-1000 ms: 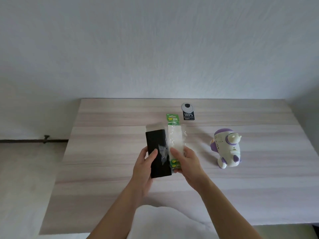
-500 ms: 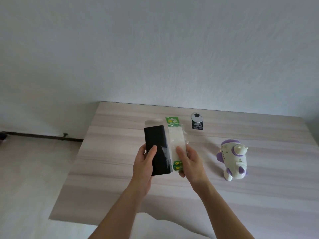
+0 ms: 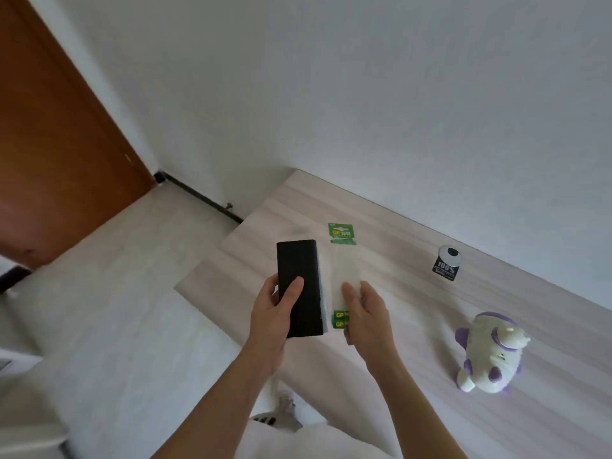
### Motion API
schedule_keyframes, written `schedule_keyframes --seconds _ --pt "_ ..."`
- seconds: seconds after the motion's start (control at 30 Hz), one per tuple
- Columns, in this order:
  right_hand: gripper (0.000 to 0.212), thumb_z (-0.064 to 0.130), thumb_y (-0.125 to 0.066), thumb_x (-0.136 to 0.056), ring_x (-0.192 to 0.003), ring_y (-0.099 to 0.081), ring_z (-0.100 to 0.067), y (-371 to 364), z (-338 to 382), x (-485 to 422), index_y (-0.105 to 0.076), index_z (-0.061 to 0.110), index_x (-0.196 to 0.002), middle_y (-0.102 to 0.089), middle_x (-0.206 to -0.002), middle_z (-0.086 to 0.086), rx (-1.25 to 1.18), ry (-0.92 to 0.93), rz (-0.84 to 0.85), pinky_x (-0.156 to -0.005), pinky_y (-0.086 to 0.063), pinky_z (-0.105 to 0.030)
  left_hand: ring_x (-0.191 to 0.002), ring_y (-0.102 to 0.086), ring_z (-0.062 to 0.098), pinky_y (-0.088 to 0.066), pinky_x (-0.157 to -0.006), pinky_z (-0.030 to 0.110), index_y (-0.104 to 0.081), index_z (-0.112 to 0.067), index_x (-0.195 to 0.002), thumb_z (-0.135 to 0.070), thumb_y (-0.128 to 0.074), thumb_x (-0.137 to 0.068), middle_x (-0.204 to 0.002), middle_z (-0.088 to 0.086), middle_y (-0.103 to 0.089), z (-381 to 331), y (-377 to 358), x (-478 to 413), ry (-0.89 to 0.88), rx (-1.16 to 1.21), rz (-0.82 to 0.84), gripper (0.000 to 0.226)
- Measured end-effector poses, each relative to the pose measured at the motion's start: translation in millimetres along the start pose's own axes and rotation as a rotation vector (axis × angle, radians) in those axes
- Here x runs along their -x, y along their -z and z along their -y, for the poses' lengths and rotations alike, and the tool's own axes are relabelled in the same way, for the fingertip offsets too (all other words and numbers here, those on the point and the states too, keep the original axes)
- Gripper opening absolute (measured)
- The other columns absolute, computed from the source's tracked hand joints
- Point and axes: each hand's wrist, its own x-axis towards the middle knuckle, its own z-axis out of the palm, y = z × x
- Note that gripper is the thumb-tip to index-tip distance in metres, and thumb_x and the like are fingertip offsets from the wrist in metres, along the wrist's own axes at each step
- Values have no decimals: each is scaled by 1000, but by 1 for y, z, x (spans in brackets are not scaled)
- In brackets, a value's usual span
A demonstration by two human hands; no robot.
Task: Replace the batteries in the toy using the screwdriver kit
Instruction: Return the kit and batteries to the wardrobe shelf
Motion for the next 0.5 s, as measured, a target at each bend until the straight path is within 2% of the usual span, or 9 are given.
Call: schedule_keyframes --seconds 0.07,0.17,0.23,0.33,0.5 --pt "38 39 -47 -102 -55 -55 -16 -16 -2 5 -53 2 -94 -58 -77 -17 10 22 81 -42 -44 -25 -94 -74 19 -60 -87 48 -61 -26 -118 -36 -69 -87 -102 -3 -76 3 22 14 -20 18 -79 33" --pt "42 39 -48 -102 -51 -53 -18 -44 1 15 -48 -2 -93 -57 -76 -23 24 76 183 -42 -44 -27 -95 -74 17 -59 -90 49 -61 -28 -119 -35 -69 -90 -102 -6 -76 5 59 36 -45 56 -212 31" --pt "40 38 -49 -101 -51 -53 -17 -66 7 22 -48 0 -88 -56 -69 -15 26 97 250 -43 -44 -27 -96 -74 17 -58 -91 49 -61 -27 -121 -35 -69 -90 -103 -6 -76 4 84 51 -58 86 -294 32" --pt "30 36 -50 -101 -50 -54 -9 -103 17 36 -51 12 -82 -57 -64 2 44 134 358 -45 -44 -26 -94 -74 16 -59 -89 48 -60 -25 -122 -34 -68 -90 -102 -6 -77 3 121 72 -91 144 -414 34" --pt "26 28 -49 -103 -44 -50 -3 -172 26 61 -53 4 -94 -55 -67 -3 90 181 571 -39 -40 -20 -93 -74 15 -60 -86 44 -61 -25 -122 -33 -67 -91 -103 -5 -77 8 181 101 -135 229 -598 33"
